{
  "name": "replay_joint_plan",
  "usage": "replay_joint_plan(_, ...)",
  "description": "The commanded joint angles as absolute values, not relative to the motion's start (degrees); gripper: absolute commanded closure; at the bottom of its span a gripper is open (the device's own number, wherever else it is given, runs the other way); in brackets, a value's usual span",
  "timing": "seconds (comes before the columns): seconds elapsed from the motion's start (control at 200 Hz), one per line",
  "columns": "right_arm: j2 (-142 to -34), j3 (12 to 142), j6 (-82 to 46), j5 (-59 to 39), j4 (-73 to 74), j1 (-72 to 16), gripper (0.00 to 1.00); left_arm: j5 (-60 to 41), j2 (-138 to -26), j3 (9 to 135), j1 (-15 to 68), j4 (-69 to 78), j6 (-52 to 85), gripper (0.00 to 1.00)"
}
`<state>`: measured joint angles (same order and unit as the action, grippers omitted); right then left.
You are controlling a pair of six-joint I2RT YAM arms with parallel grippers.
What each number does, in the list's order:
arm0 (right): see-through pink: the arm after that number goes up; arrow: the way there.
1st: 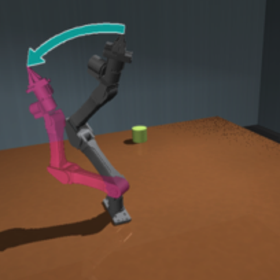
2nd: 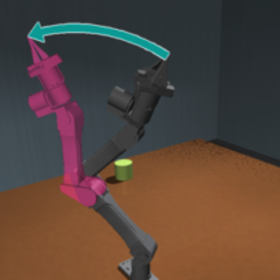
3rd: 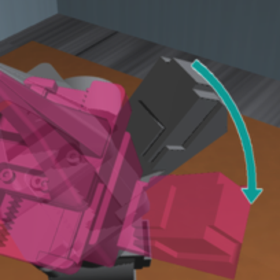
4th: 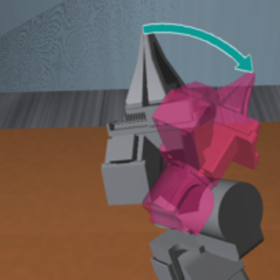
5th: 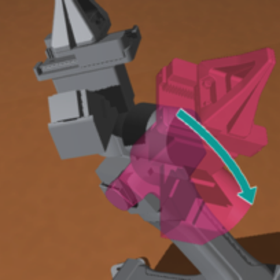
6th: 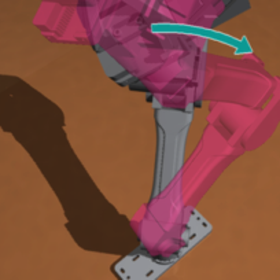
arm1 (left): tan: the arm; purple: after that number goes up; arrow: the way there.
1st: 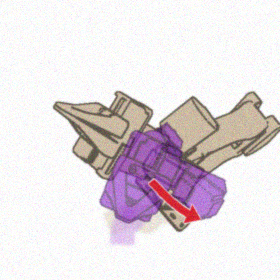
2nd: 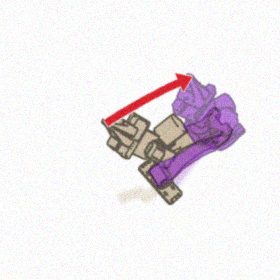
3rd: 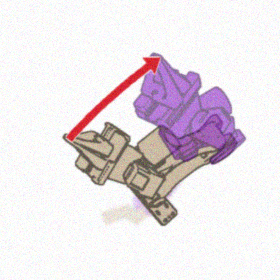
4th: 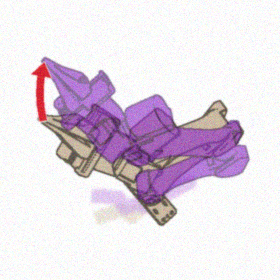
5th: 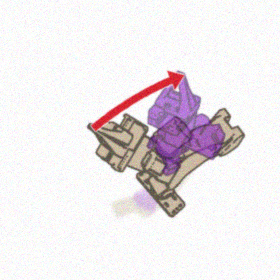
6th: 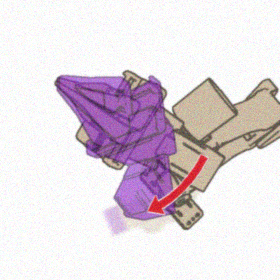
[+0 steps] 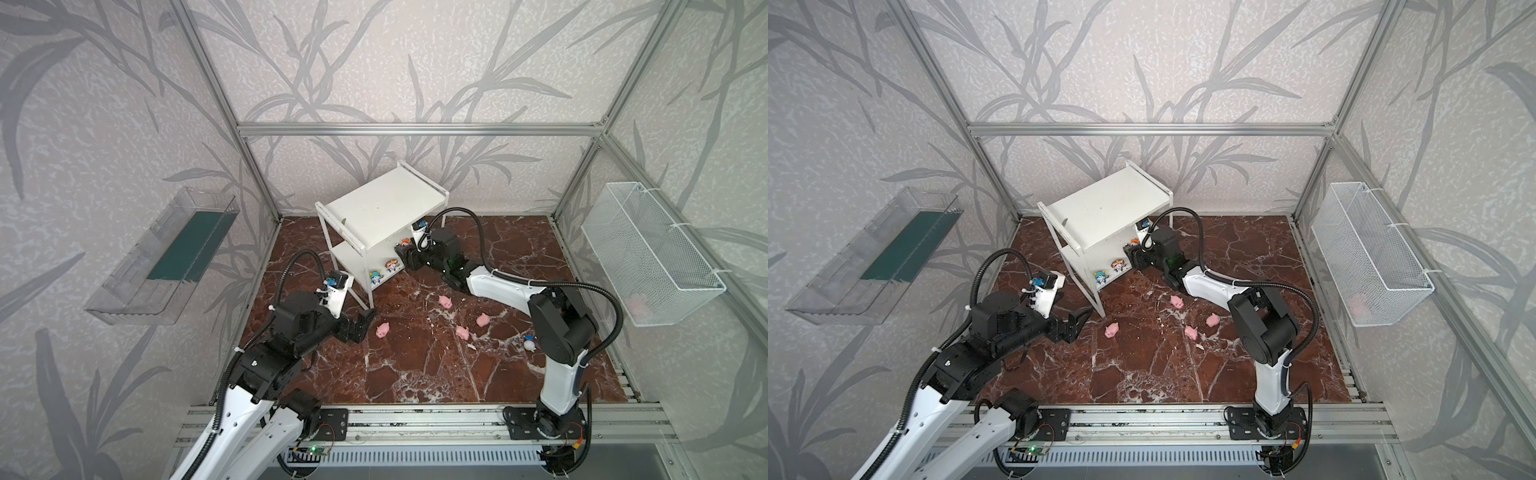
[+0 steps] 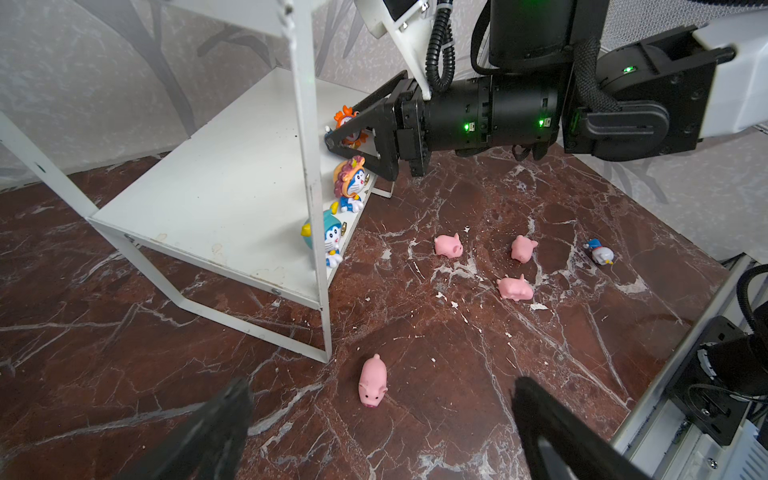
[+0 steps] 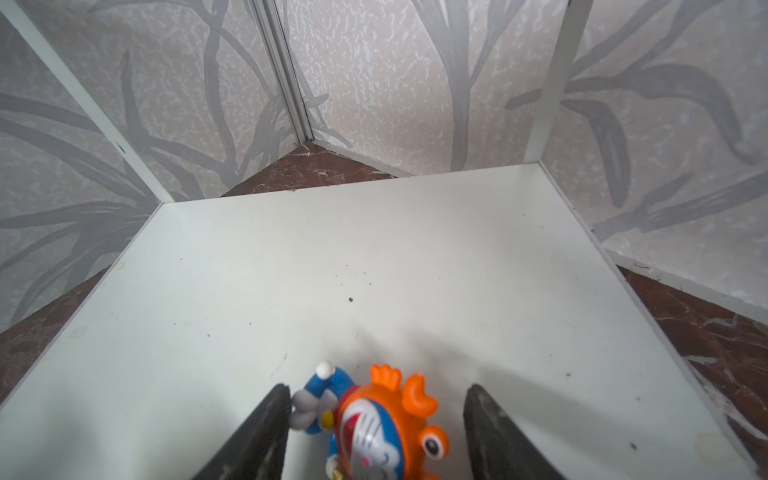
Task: Place and organize the plastic toys onto the shelf
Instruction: 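Lower the crab-hat figurine onto the lower shelf with the right gripper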
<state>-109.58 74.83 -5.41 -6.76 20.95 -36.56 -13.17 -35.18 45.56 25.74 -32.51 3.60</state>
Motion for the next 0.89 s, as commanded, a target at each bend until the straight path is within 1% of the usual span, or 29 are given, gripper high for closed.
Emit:
replay_joint_plan(0.0,-108.30,73.46,-3.70,-5.33,21.33,-36.79,0.36,-13.27,-35.25,44.82,25.40,-31.83,3.16,0.01)
replay_joint_plan(0.325,-103.04,67.17,-0.52,-5.62,26.90,-36.68,0.37,-13.57,-35.50,44.89,25.40,-31.82,3.25,0.01)
replay_joint_plan(0.535,-100.81,65.38,0.00,-5.75,26.92,-35.98,0.39,-13.63,-35.59,45.00,25.40,-31.90,3.25,0.01)
replay_joint_plan(0.565,-100.89,65.61,-0.15,-6.12,26.70,-35.80,0.38,-13.63,-35.51,44.99,25.36,-31.90,3.23,0.01)
replay_joint_plan(0.65,-101.57,66.65,-0.78,-7.70,26.04,-35.51,0.29,-13.71,-35.50,44.99,25.40,-31.90,3.28,0.01)
replay_joint_plan(0.745,-102.72,68.04,-1.56,-8.26,25.70,-35.51,0.21,-13.71,-35.51,45.00,25.39,-31.90,3.31,0.01)
replay_joint_plan(0.89,-104.54,70.05,-2.69,-7.72,25.27,-35.60,0.18,-13.61,-35.41,44.94,25.38,-31.91,3.27,0.01)
